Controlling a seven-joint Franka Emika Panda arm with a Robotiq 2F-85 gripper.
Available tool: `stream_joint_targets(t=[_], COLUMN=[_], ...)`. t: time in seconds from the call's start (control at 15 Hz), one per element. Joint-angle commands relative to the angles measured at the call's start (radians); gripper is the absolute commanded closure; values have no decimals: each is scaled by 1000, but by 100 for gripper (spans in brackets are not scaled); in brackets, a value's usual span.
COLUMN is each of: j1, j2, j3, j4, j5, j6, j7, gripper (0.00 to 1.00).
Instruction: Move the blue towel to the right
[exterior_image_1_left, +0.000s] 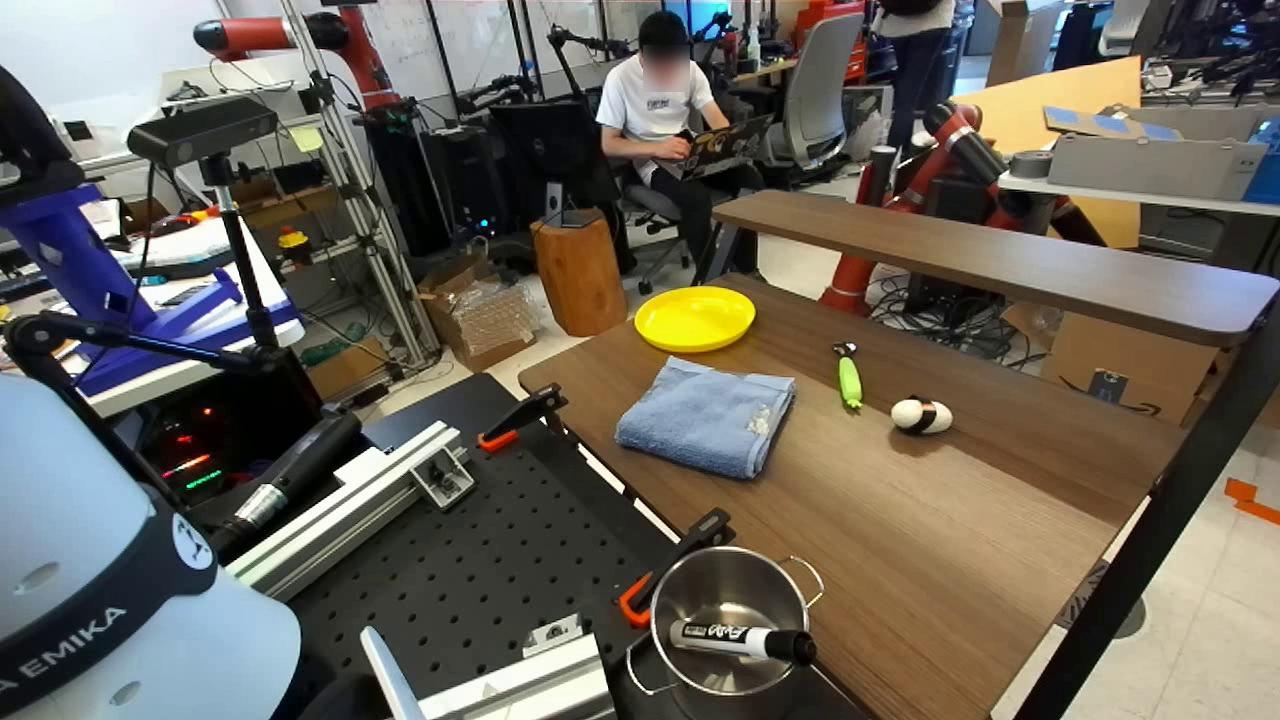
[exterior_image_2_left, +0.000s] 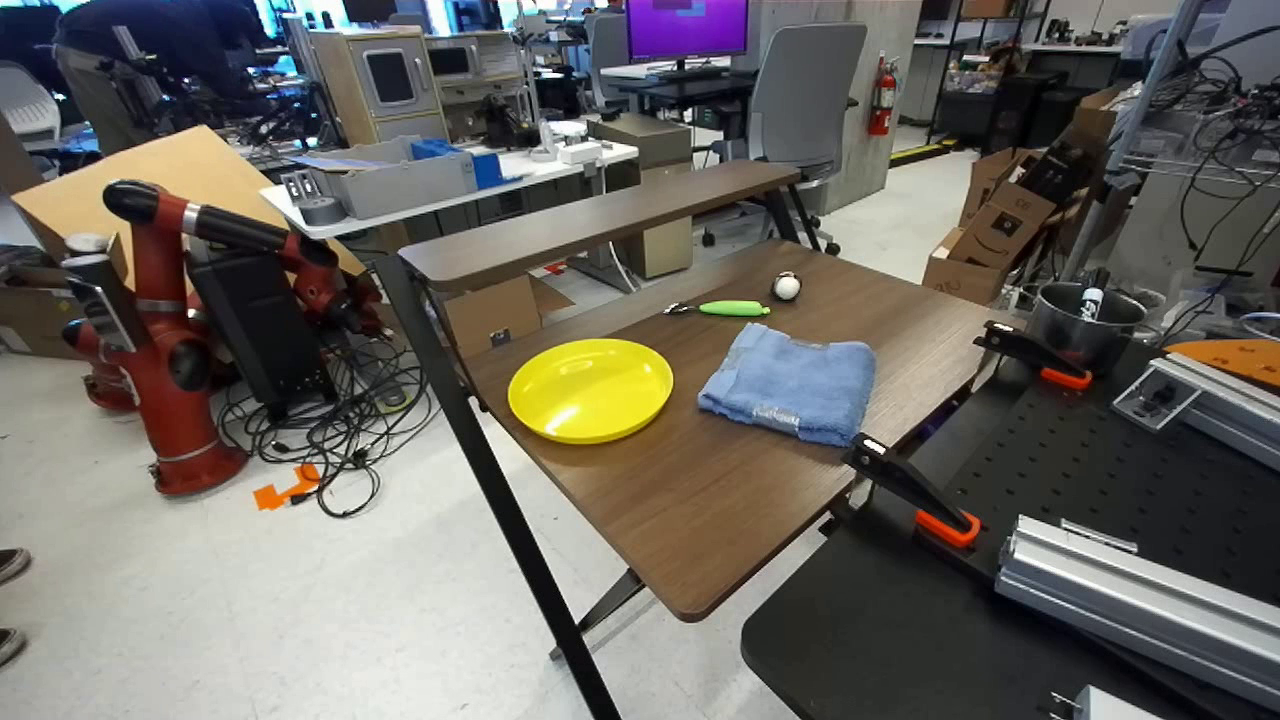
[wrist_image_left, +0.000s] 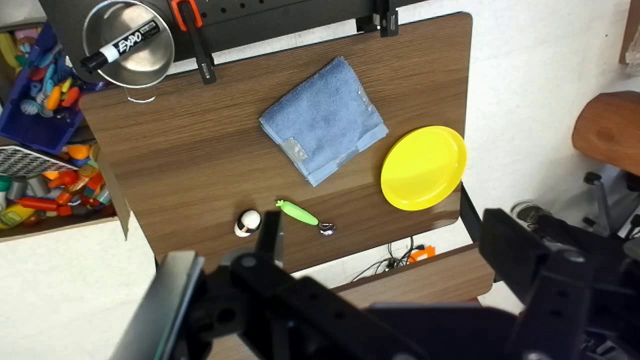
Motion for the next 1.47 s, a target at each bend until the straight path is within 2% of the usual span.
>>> stream_joint_targets(t=[0.0,0.93,1.4], j1=[-19,-19,24], j2=[4,4,49], j3=[14,14,55], j4=[3,3,-58], j5=[13,13,37], j6=[-4,-4,120], j7=[-12,-12,-20], gripper=[0,0,0])
